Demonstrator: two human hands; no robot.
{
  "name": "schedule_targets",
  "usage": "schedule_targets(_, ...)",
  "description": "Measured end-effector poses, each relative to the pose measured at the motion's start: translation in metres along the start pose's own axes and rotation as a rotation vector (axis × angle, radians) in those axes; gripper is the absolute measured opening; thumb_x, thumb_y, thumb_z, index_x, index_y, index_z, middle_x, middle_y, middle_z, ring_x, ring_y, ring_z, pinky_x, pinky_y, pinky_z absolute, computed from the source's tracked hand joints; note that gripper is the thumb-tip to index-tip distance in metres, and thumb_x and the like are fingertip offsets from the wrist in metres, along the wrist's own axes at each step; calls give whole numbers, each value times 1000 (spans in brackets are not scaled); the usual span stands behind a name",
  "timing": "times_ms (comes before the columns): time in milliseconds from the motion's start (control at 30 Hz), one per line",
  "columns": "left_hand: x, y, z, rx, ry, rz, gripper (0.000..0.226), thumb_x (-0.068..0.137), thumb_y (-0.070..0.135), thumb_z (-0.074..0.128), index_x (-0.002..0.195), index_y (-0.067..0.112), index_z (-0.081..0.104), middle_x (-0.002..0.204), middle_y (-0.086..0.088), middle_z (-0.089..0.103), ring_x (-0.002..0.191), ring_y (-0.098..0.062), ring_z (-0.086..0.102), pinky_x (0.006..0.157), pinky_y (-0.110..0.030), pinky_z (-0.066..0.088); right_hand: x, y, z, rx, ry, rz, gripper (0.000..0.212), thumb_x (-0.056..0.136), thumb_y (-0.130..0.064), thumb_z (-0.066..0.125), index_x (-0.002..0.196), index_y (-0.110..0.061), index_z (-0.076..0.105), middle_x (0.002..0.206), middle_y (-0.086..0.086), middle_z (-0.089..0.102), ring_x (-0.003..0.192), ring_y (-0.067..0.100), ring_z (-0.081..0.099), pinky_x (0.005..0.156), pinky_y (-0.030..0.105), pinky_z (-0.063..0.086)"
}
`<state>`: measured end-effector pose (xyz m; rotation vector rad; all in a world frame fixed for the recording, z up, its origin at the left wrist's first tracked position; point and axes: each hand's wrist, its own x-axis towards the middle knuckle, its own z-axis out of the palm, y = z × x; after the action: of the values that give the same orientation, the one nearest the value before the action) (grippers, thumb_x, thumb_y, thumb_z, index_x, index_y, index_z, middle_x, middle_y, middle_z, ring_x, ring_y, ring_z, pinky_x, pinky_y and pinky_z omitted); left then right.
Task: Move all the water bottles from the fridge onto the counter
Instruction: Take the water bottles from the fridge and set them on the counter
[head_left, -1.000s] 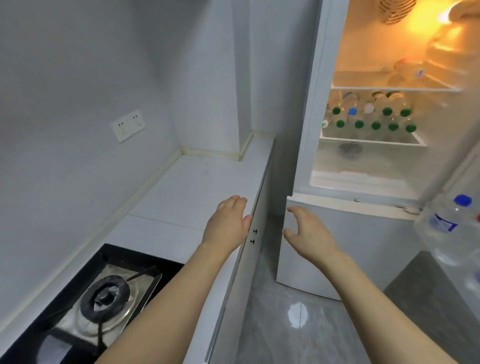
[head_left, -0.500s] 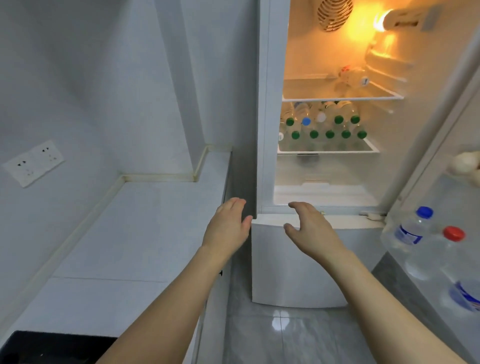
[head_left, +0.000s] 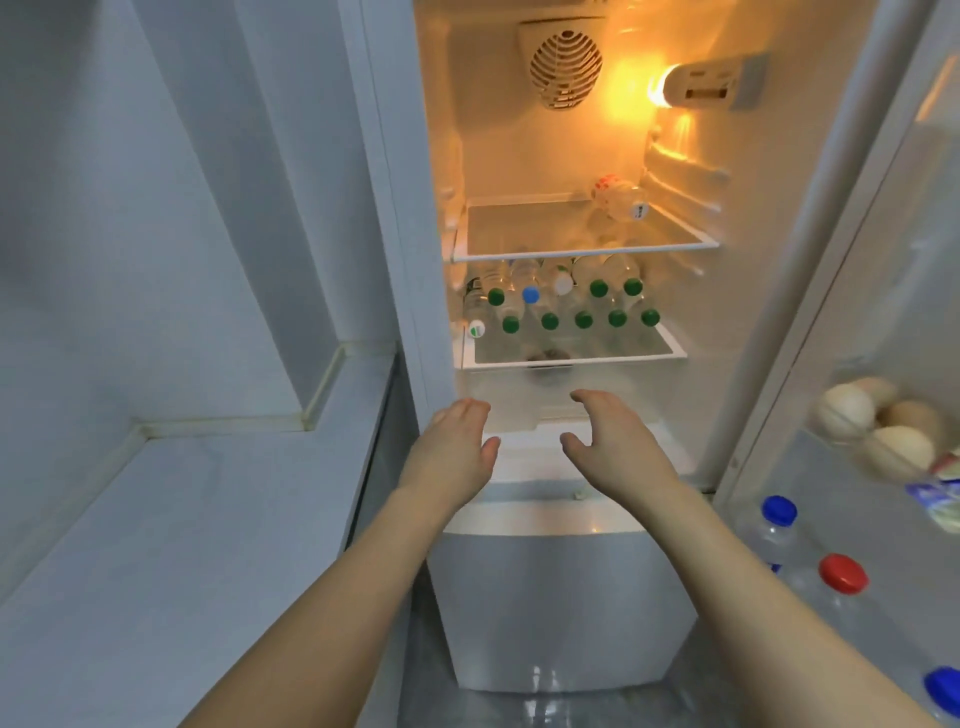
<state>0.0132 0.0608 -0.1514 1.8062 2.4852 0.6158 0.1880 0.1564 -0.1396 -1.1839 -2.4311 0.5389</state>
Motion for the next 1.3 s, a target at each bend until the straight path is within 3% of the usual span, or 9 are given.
schedule_targets(233, 55, 16, 17, -160, 3, -115, 49, 98, 36, 50, 142, 14, 43, 145, -3, 46, 130, -21, 46, 104, -31, 37, 55, 19, -24, 62, 85, 15, 57, 94, -24, 55, 146, -13, 35, 150, 5, 39, 136, 23, 38, 109, 34, 33)
schedule_targets(400, 100, 23, 28, -500, 1, -337, 46, 95, 39, 54, 134, 14, 51, 134, -2, 55, 117, -21, 55, 93, -31, 44, 110, 25, -34, 194, 222, 58, 61, 92, -24, 57, 147, -9, 34, 148, 9, 42, 135, 25, 39, 109, 39, 35)
schedule_targets(500, 129, 24, 34, -732, -2, -453, 35, 94, 39, 56, 120, 14, 57, 117, -4, 61, 101, -19, 57, 79, -30, 45, 149, 27, -46, 254, 343, 84, 56, 89, -22, 58, 141, -9, 41, 138, 10, 51, 126, 27, 48, 100, 39, 42)
schedule_targets(633, 171, 21, 44, -1008, -11, -587, 23, 94, 38, 57, 103, 17, 58, 100, -3, 62, 101, -24, 60, 95, -43, 51, 202, 35, -69, 267, 479, 120, 52, 91, -25, 56, 139, -9, 43, 134, 11, 51, 124, 29, 48, 97, 40, 42)
schedule_targets(733, 198, 19, 49, -1155, -23, -663, 22, 95, 37, 56, 104, 17, 57, 105, -4, 61, 102, -23, 61, 94, -40, 52, 239, 42, -82, 213, 545, 141, 52, 90, -26, 55, 138, -8, 45, 135, 12, 51, 125, 30, 47, 103, 44, 41)
schedule_targets(933, 242, 25, 57, -1345, -63, -695, 20, 99, 30, 53, 111, 13, 54, 103, -2, 60, 92, -16, 59, 75, -27, 50, 308, 59, -93, 5, 498, 233, 51, 90, -31, 56, 133, -6, 45, 132, 14, 51, 121, 34, 49, 99, 45, 41)
schedule_targets(1100, 267, 24, 69, -1387, -103, -727, 18, 100, 30, 51, 111, 15, 52, 107, -2, 61, 101, -18, 60, 86, -31, 51, 349, 69, -94, -172, 456, 324, 56, 92, -39, 54, 133, -3, 42, 132, 20, 44, 115, 39, 53, 93, 47, 46)
schedule_targets(1300, 292, 28, 88, -1464, -145, -767, 15, 102, 27, 49, 112, 16, 50, 104, -2, 61, 92, -16, 62, 85, -32, 52, 367, 76, -93, -121, 432, 296, 52, 95, -36, 52, 134, -7, 34, 117, 17, 62, 106, 39, 60, 86, 49, 50)
